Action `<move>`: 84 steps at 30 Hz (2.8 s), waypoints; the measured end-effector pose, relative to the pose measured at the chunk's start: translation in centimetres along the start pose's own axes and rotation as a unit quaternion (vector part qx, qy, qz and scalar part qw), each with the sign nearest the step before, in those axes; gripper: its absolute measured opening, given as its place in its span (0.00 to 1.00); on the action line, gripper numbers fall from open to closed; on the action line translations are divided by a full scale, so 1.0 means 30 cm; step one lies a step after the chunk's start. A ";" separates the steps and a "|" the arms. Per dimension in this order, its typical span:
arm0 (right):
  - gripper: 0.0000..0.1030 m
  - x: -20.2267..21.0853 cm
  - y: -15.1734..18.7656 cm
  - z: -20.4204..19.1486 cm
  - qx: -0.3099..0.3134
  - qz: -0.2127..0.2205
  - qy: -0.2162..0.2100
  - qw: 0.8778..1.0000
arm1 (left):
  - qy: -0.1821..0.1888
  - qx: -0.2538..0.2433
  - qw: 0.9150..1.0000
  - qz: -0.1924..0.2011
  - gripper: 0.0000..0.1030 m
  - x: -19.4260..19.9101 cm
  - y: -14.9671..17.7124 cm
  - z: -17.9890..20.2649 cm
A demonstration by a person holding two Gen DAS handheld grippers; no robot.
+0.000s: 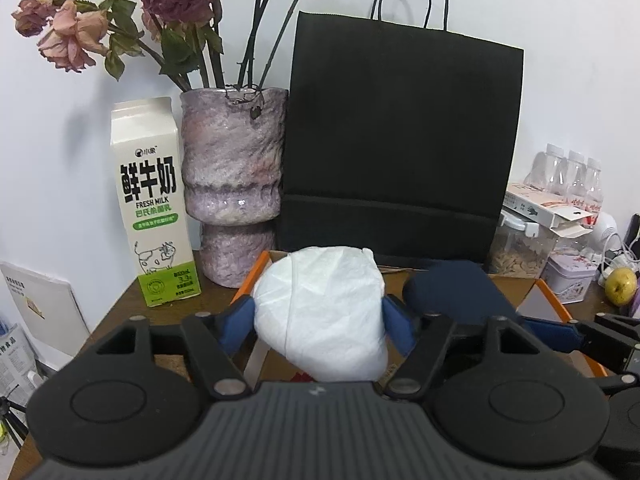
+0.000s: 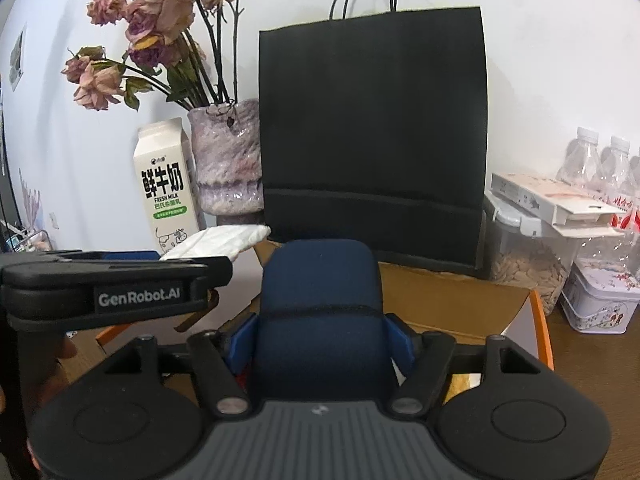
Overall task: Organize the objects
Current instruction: 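Open both tools to drop the cloth and pouch into the box, then move both tools back over the table toward the lavender bag and lilac headband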
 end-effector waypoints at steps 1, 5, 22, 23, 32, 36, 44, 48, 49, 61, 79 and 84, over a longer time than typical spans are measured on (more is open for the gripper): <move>0.86 -0.001 0.001 0.002 0.001 -0.002 0.002 1.000 | -0.003 -0.001 1.000 0.000 0.88 0.000 0.001 -0.001; 1.00 -0.002 0.003 0.010 0.007 -0.003 0.023 1.000 | -0.014 -0.004 1.000 0.009 1.00 0.008 -0.001 -0.005; 1.00 0.047 -0.026 -0.013 0.009 0.008 0.012 1.000 | -0.004 0.013 1.000 0.007 1.00 0.051 -0.033 -0.019; 1.00 0.056 -0.032 -0.015 0.009 0.011 0.009 1.000 | -0.001 0.015 1.000 0.010 1.00 0.061 -0.039 -0.021; 1.00 0.171 -0.070 -0.051 0.016 0.035 -0.001 0.999 | 0.006 0.028 0.999 0.019 1.00 0.172 -0.065 -0.045; 1.00 0.230 -0.076 -0.063 0.017 0.045 -0.004 0.999 | 0.010 0.031 0.999 0.023 1.00 0.238 -0.061 -0.051; 1.00 0.342 -0.041 -0.082 0.013 0.048 -0.003 0.999 | 0.009 0.038 0.999 0.019 1.00 0.365 -0.022 -0.056; 1.00 0.412 -0.026 -0.100 0.012 0.063 -0.005 0.998 | 0.009 0.045 0.999 0.018 1.00 0.426 -0.005 -0.062; 1.00 0.432 -0.020 -0.105 0.012 0.065 -0.006 0.998 | 0.009 0.047 0.999 0.019 1.00 0.446 0.000 -0.064; 1.00 0.604 0.086 -0.123 -0.004 0.057 -0.011 0.998 | 0.002 0.056 0.998 0.019 1.00 0.638 0.059 -0.070; 1.00 0.783 0.273 -0.157 0.031 0.014 -0.006 0.999 | -0.021 0.038 0.999 -0.013 1.00 0.833 0.221 -0.074; 1.00 0.827 0.334 -0.160 0.041 -0.004 -0.004 0.999 | -0.028 0.036 0.998 -0.034 1.00 0.870 0.292 -0.084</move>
Point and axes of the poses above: each gripper's, at about its wrist camera, not at the fingertips, and x roughly against the way its jaws point, z to its right, y to its underside, the point moved 6 cm from there along -x, roughly the way its jaws point, and after that the axes turned 7 degrees about z, right-handed, at the moved point
